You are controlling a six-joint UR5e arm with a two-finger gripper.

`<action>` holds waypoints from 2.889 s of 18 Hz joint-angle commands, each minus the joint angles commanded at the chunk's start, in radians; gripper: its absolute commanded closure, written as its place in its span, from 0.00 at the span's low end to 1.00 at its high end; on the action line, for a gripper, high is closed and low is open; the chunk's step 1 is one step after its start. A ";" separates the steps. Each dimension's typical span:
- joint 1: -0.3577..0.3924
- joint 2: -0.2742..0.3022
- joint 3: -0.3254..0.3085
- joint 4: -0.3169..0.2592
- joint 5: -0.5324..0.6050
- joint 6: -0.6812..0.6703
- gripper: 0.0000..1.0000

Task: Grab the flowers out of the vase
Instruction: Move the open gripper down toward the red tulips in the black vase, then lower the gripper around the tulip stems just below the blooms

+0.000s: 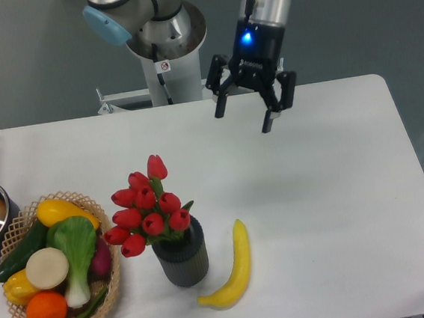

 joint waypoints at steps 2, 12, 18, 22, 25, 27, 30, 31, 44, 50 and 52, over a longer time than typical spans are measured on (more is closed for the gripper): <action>0.000 -0.022 -0.002 0.000 -0.077 -0.003 0.00; -0.041 -0.129 0.026 0.060 -0.151 0.015 0.00; -0.104 -0.215 0.106 0.064 -0.142 0.018 0.00; -0.140 -0.256 0.116 0.067 -0.146 0.017 0.00; -0.161 -0.290 0.153 0.066 -0.143 0.015 0.00; -0.173 -0.298 0.158 0.074 -0.159 0.008 0.00; -0.186 -0.318 0.158 0.074 -0.160 0.006 0.00; -0.193 -0.321 0.159 0.074 -0.163 0.005 0.00; -0.207 -0.365 0.184 0.075 -0.220 -0.023 0.00; -0.210 -0.381 0.195 0.075 -0.220 -0.023 0.00; -0.212 -0.379 0.195 0.075 -0.231 -0.026 0.00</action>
